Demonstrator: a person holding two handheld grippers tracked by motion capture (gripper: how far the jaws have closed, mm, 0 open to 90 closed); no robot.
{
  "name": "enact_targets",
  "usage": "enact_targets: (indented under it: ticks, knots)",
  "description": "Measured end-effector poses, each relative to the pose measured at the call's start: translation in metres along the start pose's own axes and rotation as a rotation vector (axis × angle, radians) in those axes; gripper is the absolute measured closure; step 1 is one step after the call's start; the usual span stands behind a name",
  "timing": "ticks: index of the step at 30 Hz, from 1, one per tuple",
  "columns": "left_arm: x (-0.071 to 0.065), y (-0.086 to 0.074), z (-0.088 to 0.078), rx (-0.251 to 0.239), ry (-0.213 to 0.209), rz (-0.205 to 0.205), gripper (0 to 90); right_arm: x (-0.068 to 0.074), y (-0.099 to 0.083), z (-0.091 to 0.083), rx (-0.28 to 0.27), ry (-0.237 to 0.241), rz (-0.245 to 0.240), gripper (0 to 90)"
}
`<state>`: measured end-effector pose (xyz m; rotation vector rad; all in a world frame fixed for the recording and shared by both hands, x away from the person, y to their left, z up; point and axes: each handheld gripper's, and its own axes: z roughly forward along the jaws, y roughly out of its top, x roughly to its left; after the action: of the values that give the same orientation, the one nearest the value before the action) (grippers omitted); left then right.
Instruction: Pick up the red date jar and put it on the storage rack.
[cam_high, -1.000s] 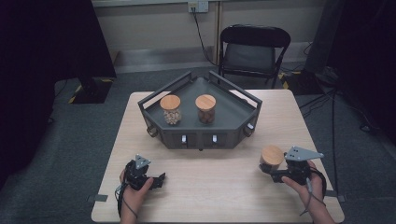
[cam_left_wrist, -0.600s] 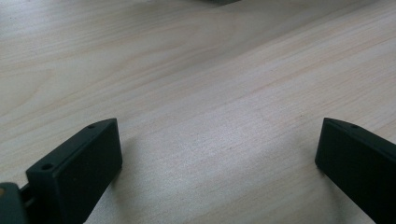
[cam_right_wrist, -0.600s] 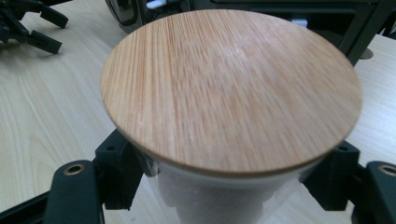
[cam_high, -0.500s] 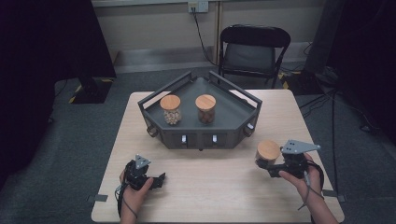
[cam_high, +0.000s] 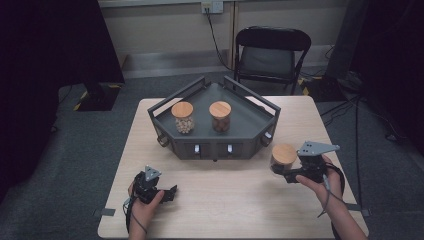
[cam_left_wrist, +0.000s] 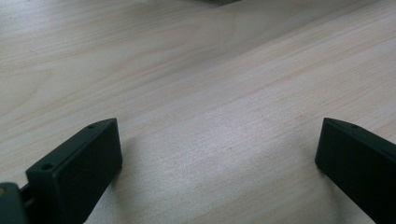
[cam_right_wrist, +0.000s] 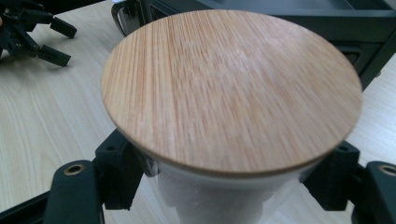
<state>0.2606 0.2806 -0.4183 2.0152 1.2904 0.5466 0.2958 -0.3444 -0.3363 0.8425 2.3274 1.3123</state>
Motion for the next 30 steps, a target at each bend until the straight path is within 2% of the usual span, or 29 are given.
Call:
enact_targets:
  ticks: [12, 23, 30]
  knots:
    - [0.000, 0.000, 0.000, 0.000, 0.000, -0.001, 0.2, -0.005, 0.019, 0.008, 0.000, 0.014, -0.005, 25.5]
    - [0.000, 0.000, 0.000, 0.000, 0.000, -0.001, 0.3, -0.008, 0.043, 0.009, -0.003, 0.011, -0.017, 25.5]
    - [0.000, 0.000, 0.000, 0.000, 0.000, 0.000, 0.2, -0.011, 0.053, 0.010, -0.013, 0.011, -0.006, 25.5]
